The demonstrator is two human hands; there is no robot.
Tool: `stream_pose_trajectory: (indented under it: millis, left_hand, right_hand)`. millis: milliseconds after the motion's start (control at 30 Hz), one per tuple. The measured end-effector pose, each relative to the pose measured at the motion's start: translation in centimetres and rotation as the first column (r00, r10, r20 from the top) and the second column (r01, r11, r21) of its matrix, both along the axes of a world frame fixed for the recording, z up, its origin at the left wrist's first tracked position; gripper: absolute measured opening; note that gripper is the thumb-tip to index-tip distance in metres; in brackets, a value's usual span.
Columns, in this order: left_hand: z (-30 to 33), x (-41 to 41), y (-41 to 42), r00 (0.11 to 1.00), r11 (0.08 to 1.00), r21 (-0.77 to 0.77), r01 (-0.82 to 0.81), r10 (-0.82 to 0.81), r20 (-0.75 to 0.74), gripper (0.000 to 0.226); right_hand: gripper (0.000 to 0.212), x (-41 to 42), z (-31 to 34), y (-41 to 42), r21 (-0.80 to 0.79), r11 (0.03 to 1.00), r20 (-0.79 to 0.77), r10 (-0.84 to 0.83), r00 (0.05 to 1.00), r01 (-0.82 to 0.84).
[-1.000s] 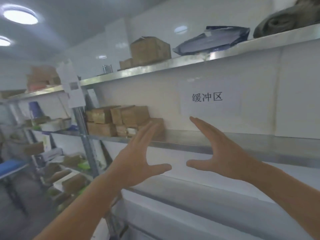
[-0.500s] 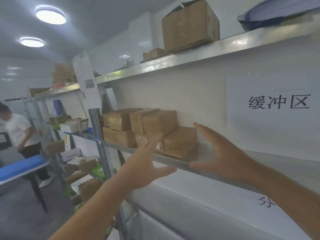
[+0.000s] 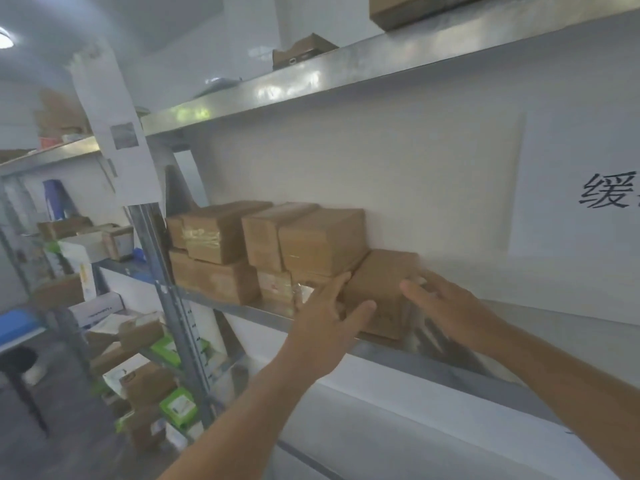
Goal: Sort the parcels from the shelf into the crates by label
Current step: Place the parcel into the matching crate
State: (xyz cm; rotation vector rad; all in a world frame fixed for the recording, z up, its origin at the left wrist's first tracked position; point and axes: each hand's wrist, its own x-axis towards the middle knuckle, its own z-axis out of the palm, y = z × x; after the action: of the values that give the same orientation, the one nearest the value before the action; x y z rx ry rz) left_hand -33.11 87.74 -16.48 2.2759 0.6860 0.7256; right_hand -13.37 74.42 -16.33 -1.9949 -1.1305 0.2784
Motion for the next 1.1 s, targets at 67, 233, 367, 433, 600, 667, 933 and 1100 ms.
stream_pose_trajectory:
  millis: [67, 233, 367, 433, 600, 667, 933, 1100]
  left_hand:
    - [0.3, 0.8, 0.1, 1.0, 0.99, -0.139, 0.024, -0.023, 0.011, 0.091]
    - [1.6, 3.8, 0.0, 0.982, 0.965, -0.261, 0.031, -0.078, -0.17, 0.087]
    - [0.8, 5.4, 0.8, 0.963, 0.932, -0.362, 0.034, -0.127, -0.237, 0.113]
    - [0.9, 5.4, 0.3, 0.972, 0.907, -0.412, 0.089, -0.169, -0.161, 0.09]
    - [1.9, 3.9, -1.6, 0.953, 0.891, -0.342, 0.298, -0.297, 0.056, 0.05]
    - [2.0, 3.7, -2.2, 0.943, 0.905, -0.267, 0.331, -0.31, 0.118, 0.064]
    - [3.2, 4.6, -7.1, 0.846, 0.798, -0.288, 0.529, -0.469, 0.253, 0.058]
    - [3.8, 5.7, -11.2, 0.796, 0.546, -0.585, 0.599, -0.484, 0.363, 0.018]
  right_hand:
    - [0.101, 0.3, -0.3, 0.9, -0.006, 0.998, -0.053, -0.066, 0.996, 0.066]
    - [0.076, 0.0, 0.2, 1.2, -0.06, 0.98, -0.389, -0.196, 0.9, 0.188]
    - [0.064, -1.0, 1.1, -0.2, -0.054, 0.99, -0.412, -0.143, 0.9, 0.132]
    - [0.045, -2.0, 1.6, -1.3, -0.012, 0.993, -0.398, -0.113, 0.91, 0.118]
    - [0.051, -3.7, 2.4, -5.1, 0.135, 0.979, -0.282, -0.112, 0.953, 0.155]
    - [0.071, -4.3, 2.6, -7.0, 0.203, 0.963, -0.262, -0.121, 0.957, 0.177]
    - [0.078, -5.5, 3.2, -14.8, 0.336, 0.913, -0.128, -0.201, 0.971, 0.233]
    - [0.089, -5.9, 2.0, -20.4, 0.467, 0.824, -0.417, -0.115, 0.902, 0.321]
